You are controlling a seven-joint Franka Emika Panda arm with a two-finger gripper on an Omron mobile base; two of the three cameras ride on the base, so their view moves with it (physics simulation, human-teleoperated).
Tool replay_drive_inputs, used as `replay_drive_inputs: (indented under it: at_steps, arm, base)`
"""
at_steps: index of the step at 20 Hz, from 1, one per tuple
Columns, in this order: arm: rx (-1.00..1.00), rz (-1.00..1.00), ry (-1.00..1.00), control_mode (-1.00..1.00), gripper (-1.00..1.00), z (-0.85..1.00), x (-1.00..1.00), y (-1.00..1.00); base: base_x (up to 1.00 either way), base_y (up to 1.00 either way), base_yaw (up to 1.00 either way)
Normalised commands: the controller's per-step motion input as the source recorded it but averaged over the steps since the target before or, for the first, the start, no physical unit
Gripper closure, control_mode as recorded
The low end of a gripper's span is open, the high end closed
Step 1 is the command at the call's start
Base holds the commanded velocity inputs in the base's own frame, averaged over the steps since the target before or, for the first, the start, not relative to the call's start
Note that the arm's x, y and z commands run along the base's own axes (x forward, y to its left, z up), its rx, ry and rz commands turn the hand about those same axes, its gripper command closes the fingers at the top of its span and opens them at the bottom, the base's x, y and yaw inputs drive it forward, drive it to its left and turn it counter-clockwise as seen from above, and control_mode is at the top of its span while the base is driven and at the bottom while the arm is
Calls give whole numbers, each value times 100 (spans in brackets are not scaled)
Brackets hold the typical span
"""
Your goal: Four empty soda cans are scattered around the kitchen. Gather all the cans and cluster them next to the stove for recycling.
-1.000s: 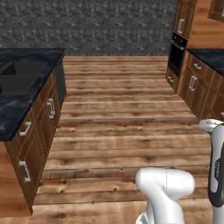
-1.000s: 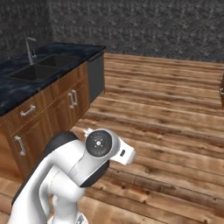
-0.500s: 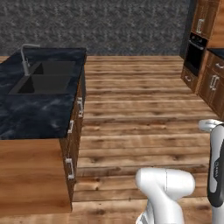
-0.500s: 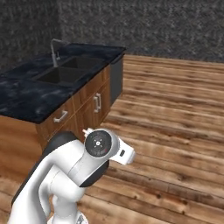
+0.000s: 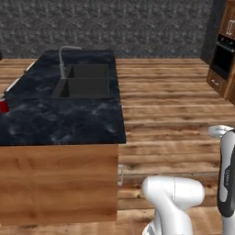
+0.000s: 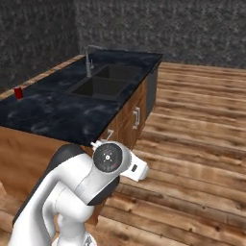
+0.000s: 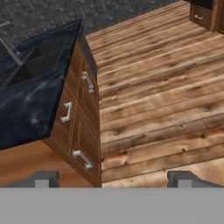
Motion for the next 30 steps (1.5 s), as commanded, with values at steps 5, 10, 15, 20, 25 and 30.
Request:
replay_drive_inputs:
  at_steps: [5,10,15,20,25,30]
  arm:
    - [0,0,0,100,-100,0,0,0]
    - [0,0,0,100,-100,0,0,0]
    - [0,0,0,100,-100,0,0,0]
    - [0,0,0,100,-100,0,0,0]
    - [0,0,0,100,-100,0,0,0]
    - [0,0,0,100,-100,0,0,0]
  base:
    - [0,100,0]
    - [0,100,0]
    - [1,100,0]
    - [19,99,-4]
    - [55,73,-11]
    - [70,48,-10]
